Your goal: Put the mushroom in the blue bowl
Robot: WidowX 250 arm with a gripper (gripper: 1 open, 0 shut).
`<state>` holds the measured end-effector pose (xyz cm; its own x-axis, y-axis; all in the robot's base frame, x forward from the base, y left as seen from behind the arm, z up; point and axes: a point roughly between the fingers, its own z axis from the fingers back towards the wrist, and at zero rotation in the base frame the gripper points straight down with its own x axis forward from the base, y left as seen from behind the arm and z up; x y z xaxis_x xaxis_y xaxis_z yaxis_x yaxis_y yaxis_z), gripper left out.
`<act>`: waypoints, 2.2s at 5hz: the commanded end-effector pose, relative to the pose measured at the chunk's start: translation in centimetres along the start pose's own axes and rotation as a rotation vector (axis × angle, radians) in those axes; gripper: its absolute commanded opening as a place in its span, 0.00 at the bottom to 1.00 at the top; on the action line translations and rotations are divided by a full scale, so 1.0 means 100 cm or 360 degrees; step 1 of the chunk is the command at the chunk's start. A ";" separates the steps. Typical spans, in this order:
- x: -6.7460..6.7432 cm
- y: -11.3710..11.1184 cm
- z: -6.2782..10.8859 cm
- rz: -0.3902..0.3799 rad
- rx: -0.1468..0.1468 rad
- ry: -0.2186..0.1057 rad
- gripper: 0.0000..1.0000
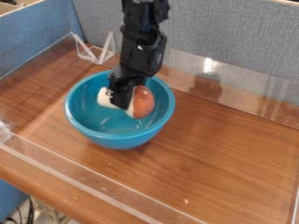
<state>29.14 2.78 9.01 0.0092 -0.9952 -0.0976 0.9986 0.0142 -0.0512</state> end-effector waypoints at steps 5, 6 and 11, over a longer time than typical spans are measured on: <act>0.004 0.002 0.029 -0.0092 0.0141 -0.0001 0.00; 0.004 0.002 0.027 -0.0106 0.0137 -0.0001 0.00; -0.009 -0.004 0.016 -0.0089 0.0073 -0.0017 0.00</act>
<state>28.69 3.14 9.53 -0.0587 -0.9950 -0.0812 0.9972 -0.0547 -0.0512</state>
